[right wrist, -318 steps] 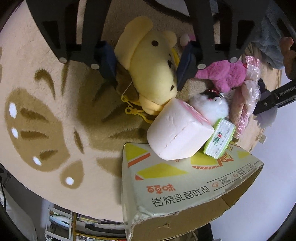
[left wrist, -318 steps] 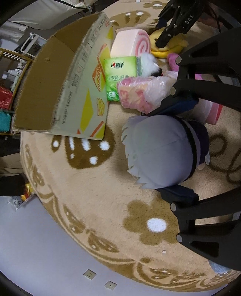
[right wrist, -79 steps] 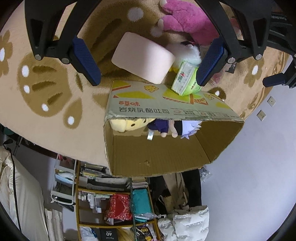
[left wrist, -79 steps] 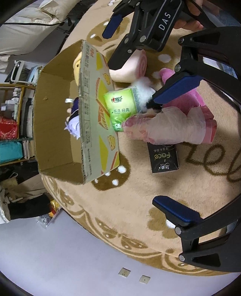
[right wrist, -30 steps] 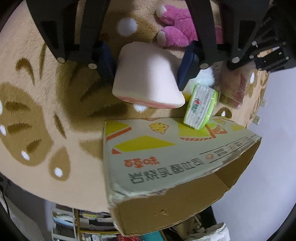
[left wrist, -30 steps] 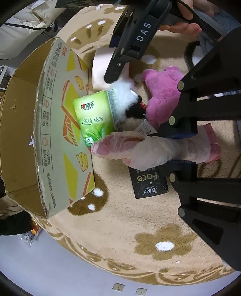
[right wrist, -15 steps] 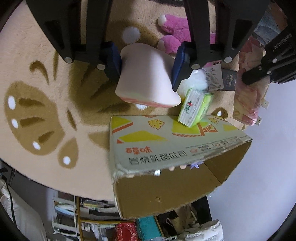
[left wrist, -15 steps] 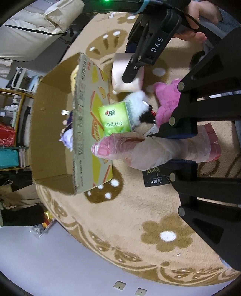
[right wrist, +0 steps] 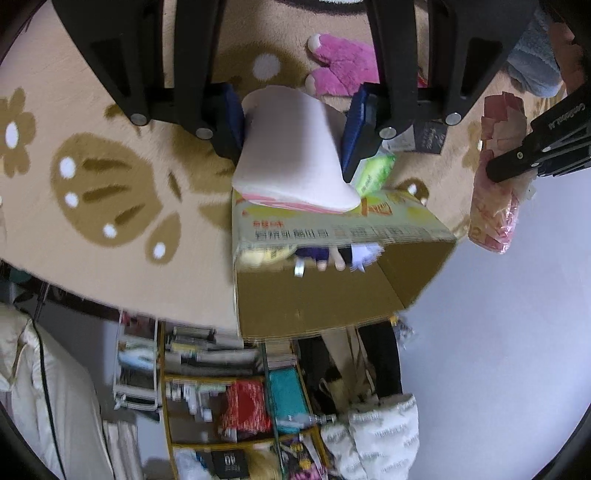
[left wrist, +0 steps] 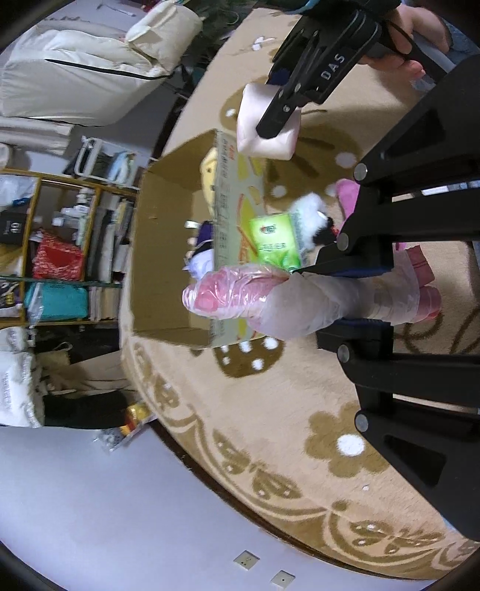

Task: Organize soft objects
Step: 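Lift and carry the pink item and cushion over the box with both tools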

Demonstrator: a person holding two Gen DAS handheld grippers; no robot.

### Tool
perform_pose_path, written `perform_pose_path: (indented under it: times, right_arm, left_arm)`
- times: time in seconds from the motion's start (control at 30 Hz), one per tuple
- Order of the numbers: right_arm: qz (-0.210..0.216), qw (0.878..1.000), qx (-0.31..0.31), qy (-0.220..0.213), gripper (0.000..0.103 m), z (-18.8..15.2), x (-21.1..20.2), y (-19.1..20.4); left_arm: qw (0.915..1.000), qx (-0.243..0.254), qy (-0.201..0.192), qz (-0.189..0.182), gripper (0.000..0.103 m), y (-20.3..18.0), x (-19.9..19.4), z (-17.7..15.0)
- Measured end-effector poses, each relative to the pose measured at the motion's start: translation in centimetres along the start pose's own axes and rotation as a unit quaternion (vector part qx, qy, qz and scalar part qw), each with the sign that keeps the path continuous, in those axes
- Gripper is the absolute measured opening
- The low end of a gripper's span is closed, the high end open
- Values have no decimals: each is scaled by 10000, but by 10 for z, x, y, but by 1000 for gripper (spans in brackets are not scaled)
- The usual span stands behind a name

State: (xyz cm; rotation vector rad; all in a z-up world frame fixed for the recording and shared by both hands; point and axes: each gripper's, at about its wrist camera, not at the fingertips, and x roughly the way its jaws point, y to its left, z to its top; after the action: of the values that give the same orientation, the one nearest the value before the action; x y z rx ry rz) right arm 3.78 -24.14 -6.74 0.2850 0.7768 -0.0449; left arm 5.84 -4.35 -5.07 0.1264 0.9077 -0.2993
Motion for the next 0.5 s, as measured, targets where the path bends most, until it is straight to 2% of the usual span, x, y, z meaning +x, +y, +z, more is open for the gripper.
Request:
perform_pose_path:
  times: [0.3,0.5]
  right_arm:
    - [-19,9961,-279,-840,48,19,-38,13]
    - [10,9933,-332,-1106,48,27,-47,16]
  left_arm:
    - [9978,-116,-655,-35,16,4,-26,7]
    - [9950,-215,-979,-15,16,8,-35,20]
